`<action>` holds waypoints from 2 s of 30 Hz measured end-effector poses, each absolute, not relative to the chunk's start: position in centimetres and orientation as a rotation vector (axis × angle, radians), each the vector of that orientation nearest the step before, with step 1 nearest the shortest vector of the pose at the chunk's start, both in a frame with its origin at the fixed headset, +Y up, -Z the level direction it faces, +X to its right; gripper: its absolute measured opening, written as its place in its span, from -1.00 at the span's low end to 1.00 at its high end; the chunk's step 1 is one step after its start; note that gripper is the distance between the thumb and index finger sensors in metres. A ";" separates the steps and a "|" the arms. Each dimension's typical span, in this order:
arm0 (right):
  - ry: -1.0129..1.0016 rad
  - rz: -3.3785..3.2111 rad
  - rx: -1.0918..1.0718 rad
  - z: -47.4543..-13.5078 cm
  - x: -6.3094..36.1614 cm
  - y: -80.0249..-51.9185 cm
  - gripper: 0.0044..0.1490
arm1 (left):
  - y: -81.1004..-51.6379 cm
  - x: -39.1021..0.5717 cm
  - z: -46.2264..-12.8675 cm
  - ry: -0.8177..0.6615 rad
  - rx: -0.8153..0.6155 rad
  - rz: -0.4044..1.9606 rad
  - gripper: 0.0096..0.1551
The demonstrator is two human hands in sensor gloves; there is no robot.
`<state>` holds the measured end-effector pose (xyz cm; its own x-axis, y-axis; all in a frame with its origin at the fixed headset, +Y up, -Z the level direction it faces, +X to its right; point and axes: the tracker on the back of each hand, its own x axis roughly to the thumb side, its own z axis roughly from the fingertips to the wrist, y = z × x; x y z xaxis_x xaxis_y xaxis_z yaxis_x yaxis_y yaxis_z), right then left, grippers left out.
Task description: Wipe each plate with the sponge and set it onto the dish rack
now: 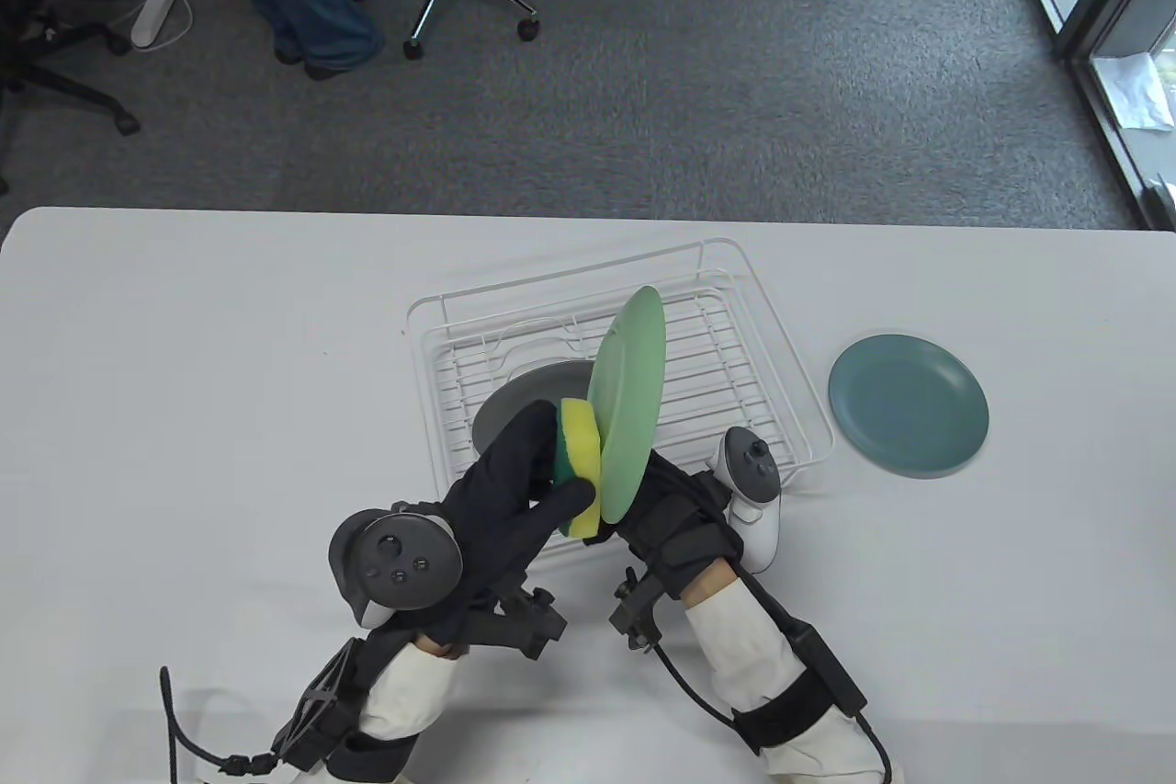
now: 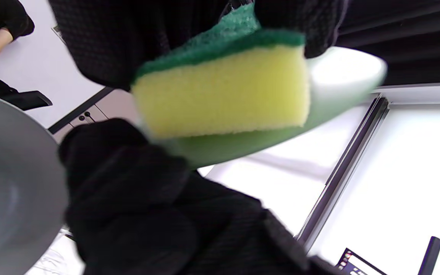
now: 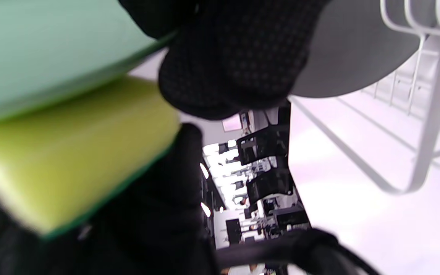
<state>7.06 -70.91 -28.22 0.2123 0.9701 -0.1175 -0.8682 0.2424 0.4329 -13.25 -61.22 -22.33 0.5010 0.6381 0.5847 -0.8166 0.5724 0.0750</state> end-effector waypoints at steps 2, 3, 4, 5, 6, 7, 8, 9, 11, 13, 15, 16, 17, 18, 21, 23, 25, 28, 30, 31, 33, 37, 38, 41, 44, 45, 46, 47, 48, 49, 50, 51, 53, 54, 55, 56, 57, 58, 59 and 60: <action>0.405 1.308 0.322 -28.2 6.9 -70.7 -0.43 | -61.6 -13.3 -22.6 -0.513 0.367 0.895 -0.09; 0.397 1.321 0.331 -28.2 6.9 -70.6 -0.43 | -61.7 -13.3 -22.7 -0.508 0.362 0.900 -0.09; 0.389 1.337 0.339 -28.2 6.9 -70.6 -0.44 | -61.8 -13.3 -22.8 -0.501 0.352 0.907 -0.10; 0.384 1.349 0.343 -28.3 6.9 -70.5 -0.44 | -61.8 -13.4 -22.9 -0.496 0.346 0.910 -0.09; 0.381 1.364 0.357 -28.3 6.9 -70.5 -0.45 | -61.8 -13.5 -23.0 -0.488 0.345 0.911 -0.10; 0.386 1.370 0.367 -28.3 6.8 -70.4 -0.45 | -61.8 -13.5 -23.0 -0.481 0.348 0.909 -0.09; 0.395 1.385 0.383 -28.4 6.8 -70.4 -0.45 | -61.9 -13.7 -23.1 -0.468 0.353 0.905 -0.10; 0.398 1.397 0.395 -28.4 6.7 -70.3 -0.45 | -61.9 -13.8 -23.1 -0.460 0.358 0.903 -0.10; 0.414 1.422 0.431 -28.4 6.5 -70.2 -0.46 | -62.0 -14.2 -23.4 -0.431 0.373 0.894 -0.10; 0.430 1.435 0.457 -28.4 6.2 -70.1 -0.46 | -62.3 -14.6 -23.8 -0.410 0.359 0.917 -0.10; 0.429 1.452 0.468 -28.4 6.1 -70.2 -0.46 | -62.5 -15.1 -24.2 -0.392 0.330 0.974 -0.10; 0.428 1.454 0.470 -28.4 6.1 -70.3 -0.46 | -62.7 -15.3 -24.4 -0.382 0.323 0.991 -0.10; 0.431 1.458 0.471 -28.4 6.0 -70.3 -0.46 | -62.8 -15.4 -24.5 -0.375 0.319 0.999 -0.10; 0.437 1.466 0.473 -28.5 5.9 -70.4 -0.46 | -63.0 -15.6 -24.8 -0.367 0.309 1.013 -0.10; 0.460 1.469 0.477 -28.6 5.8 -70.7 -0.47 | -63.6 -16.1 -25.4 -0.354 0.282 1.091 -0.10; 0.466 1.469 0.477 -28.7 5.8 -70.9 -0.47 | -64.0 -16.4 -25.8 -0.350 0.248 1.164 -0.11; 0.475 1.483 0.479 -28.7 5.8 -70.9 -0.47 | -64.4 -16.7 -26.2 -0.341 0.233 1.212 -0.11; 0.481 1.535 0.492 -28.8 5.8 -70.9 -0.47 | -64.6 -17.3 -26.5 -0.323 0.230 1.256 -0.11; 0.494 1.560 0.501 -28.8 5.7 -70.9 -0.47 | -64.6 -17.9 -26.6 -0.309 0.243 1.284 -0.12; 0.501 1.565 0.507 -28.8 5.6 -70.9 -0.48 | -64.5 -18.1 -26.6 -0.304 0.249 1.295 -0.12; 0.514 1.579 0.531 -28.8 5.4 -71.0 -0.48 | -64.4 -18.6 -26.6 -0.298 0.261 1.316 -0.13; 0.529 1.612 0.534 -28.7 5.2 -71.1 -0.48 | -64.2 -19.5 -26.7 -0.293 0.277 1.352 -0.14; 0.530 1.620 0.534 -28.7 5.2 -71.1 -0.48 | -64.1 -19.7 -26.7 -0.295 0.279 1.362 -0.14; 0.533 1.647 0.526 -28.8 5.3 -71.1 -0.48 | -63.9 -20.0 -26.6 -0.299 0.287 1.381 -0.15; 0.530 1.693 0.504 -28.9 5.6 -71.2 -0.48 | -63.4 -20.4 -26.3 -0.304 0.318 1.375 -0.16; 0.532 1.698 0.496 -28.9 5.6 -71.3 -0.48 | -63.2 -20.4 -26.2 -0.302 0.332 1.373 -0.16; 0.538 1.700 0.483 -28.9 5.6 -71.4 -0.48 | -62.9 -20.5 -26.0 -0.308 0.348 1.365 -0.17; 0.541 1.701 0.476 -28.9 5.6 -71.5 -0.49 | -62.7 -20.5 -25.9 -0.313 0.359 1.355 -0.18; 0.544 1.702 0.472 -28.9 5.6 -71.6 -0.49 | -62.5 -20.5 -25.7 -0.318 0.372 1.345 -0.18; 0.547 1.706 0.469 -29.0 5.6 -71.6 -0.49 | -62.3 -20.5 -25.5 -0.324 0.384 1.337 -0.18; 0.547 1.711 0.466 -29.0 5.6 -71.7 -0.49 | -62.1 -20.5 -25.3 -0.330 0.393 1.332 -0.18; 0.544 1.718 0.461 -28.9 5.6 -71.7 -0.48 | -61.7 -20.5 -25.1 -0.341 0.407 1.325 -0.18; 0.536 1.730 0.449 -29.0 5.7 -71.7 -0.48 | -61.2 -20.4 -24.6 -0.362 0.428 1.313 -0.18; 0.532 1.736 0.440 -29.0 5.8 -71.7 -0.48 | -61.0 -20.3 -24.4 -0.373 0.440 1.302 -0.19; 0.529 1.739 0.432 -29.0 5.8 -71.7 -0.48 | -60.8 -20.2 -24.2 -0.382 0.448 1.291 -0.19; 0.525 1.738 0.422 -29.0 5.9 -71.8 -0.48 | -60.5 -20.1 -23.9 -0.396 0.456 1.276 -0.18; 0.523 1.732 0.414 -29.0 5.9 -71.9 -0.48 | -60.3 -19.9 -23.7 -0.409 0.463 1.266 -0.18; 0.526 1.724 0.400 -29.0 5.9 -72.0 -0.48 | -60.2 -19.7 -23.6 -0.421 0.468 1.261 -0.18; 0.532 1.712 0.384 -29.0 5.9 -72.1 -0.47 | -60.1 -19.5 -23.4 -0.433 0.468 1.258 -0.18; 0.537 1.695 0.363 -28.9 5.9 -72.4 -0.47 | -60.0 -19.2 -23.3 -0.446 0.463 1.260 -0.18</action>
